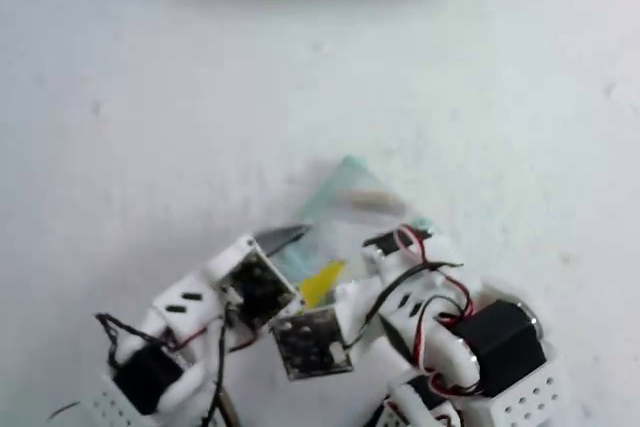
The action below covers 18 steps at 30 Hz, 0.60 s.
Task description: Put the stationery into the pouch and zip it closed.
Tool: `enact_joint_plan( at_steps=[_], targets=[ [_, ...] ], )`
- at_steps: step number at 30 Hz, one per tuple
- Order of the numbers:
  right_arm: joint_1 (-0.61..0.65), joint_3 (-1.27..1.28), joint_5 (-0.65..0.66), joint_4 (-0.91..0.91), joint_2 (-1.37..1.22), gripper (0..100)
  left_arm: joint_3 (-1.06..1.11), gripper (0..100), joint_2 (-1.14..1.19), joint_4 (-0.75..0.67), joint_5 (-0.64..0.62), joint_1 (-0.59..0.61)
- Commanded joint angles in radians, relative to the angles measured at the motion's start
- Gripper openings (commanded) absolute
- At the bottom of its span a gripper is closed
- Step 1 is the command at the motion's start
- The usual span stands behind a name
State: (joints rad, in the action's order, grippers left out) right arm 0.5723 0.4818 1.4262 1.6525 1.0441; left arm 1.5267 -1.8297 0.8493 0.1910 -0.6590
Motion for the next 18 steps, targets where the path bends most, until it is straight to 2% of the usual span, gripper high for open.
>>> enact_joint_plan(
  at_steps=[1, 4, 8, 13, 18],
  targets=[
    [-0.012, -0.006, -0.084, -0.107, -0.001, 1.7, -0.163, 28, 0.002, 0.213, -0.005, -0.058],
    [-0.054, 0.064, -0.087, -0.163, -0.001, 1.7, -0.252, 29, 0.001, 0.33, -0.005, -0.061],
    [-0.087, 0.17, -0.104, -0.265, -0.001, 1.7, -0.327, 29, 0.001, 0.413, -0.003, -0.061],
    [-0.088, 0.198, -0.364, -0.435, -0.001, 1.7, -0.338, 29, 0.001, 0.425, 0.069, -0.061],
    [-0.079, 0.193, -0.494, -0.498, -0.001, 1.7, -0.321, 29, 0.001, 0.393, 0.046, -0.054]
  ],
)
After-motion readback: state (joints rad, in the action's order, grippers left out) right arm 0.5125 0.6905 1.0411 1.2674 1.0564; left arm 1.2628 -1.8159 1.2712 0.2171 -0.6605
